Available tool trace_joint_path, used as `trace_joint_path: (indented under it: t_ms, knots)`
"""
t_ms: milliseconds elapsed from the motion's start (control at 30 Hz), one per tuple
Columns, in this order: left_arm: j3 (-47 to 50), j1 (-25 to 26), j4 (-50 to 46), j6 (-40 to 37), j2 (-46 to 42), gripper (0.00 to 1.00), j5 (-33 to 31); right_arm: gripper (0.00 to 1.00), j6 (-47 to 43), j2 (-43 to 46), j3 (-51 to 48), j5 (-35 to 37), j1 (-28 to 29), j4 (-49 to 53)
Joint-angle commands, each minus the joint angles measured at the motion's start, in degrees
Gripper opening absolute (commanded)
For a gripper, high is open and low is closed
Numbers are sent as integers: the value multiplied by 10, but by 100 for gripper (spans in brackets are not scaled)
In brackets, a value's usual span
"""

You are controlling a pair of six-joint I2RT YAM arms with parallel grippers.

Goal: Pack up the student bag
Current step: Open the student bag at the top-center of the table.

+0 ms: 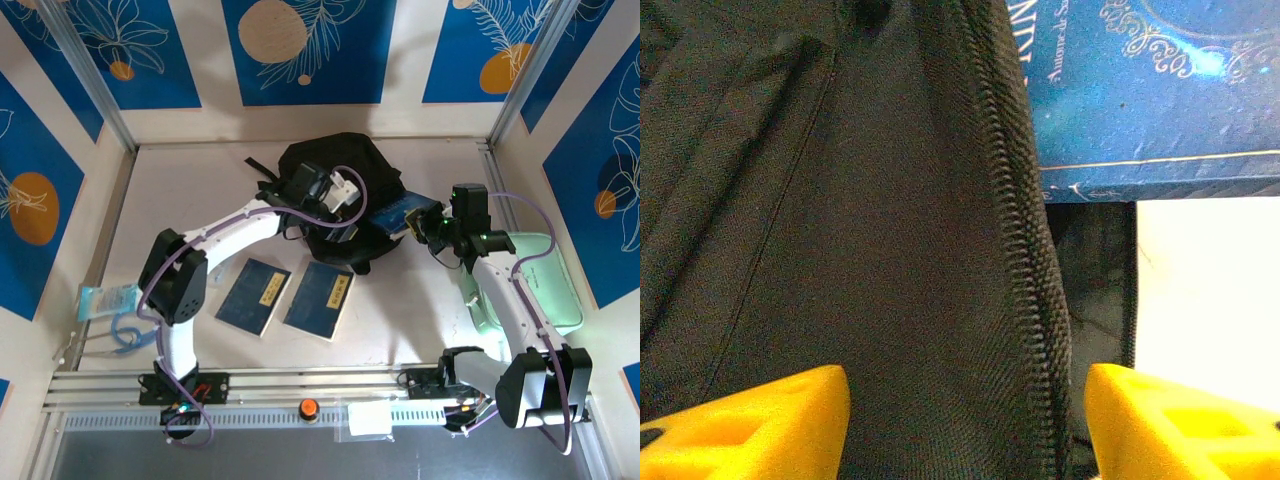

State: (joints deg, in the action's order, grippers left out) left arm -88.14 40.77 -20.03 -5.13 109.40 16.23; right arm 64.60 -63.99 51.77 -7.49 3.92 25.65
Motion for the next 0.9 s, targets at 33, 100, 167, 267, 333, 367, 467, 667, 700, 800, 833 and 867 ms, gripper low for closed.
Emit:
trace_joint_path:
  t_ms: [33, 100, 167, 267, 333, 367, 467, 667, 700, 800, 833, 867]
  knots:
    - [-35, 6, -26, 1, 9, 43, -64, 4, -2, 2, 22, -22, -4, -46]
    - [-39, 6, -23, 13, 0, 29, -82, 3, -5, 5, 17, -19, -6, -43]
    - [-36, 6, -13, 19, -16, 20, -91, 3, -11, 8, 11, -13, -9, -35]
    - [-26, 6, 5, 23, -38, 9, -102, 4, -16, 15, -8, -9, -11, -31]
    - [-25, 6, 16, 22, -47, 1, -109, 4, -17, 21, -27, -11, -9, -35]
    - [-28, 6, 19, 21, -48, 0, -113, 4, -15, 23, -37, -14, -7, -39]
    - [-45, 6, 28, 24, -50, 0, -128, 4, -6, 37, -70, -19, 10, -65]
    - [-30, 6, 122, 20, -79, 0, -135, 4, 17, 43, -99, -26, 46, -131]
    - [-15, 6, 149, 17, -88, 0, -134, 4, 20, 40, -99, -30, 49, -146]
    - [22, 6, 214, 9, -108, 0, -123, 4, 22, 35, -84, -35, 52, -173]
    - [31, 6, 228, 7, -113, 0, -119, 4, 23, 32, -78, -36, 54, -178]
    - [36, 6, 236, 3, -116, 0, -118, 4, 24, 29, -74, -37, 54, -182]
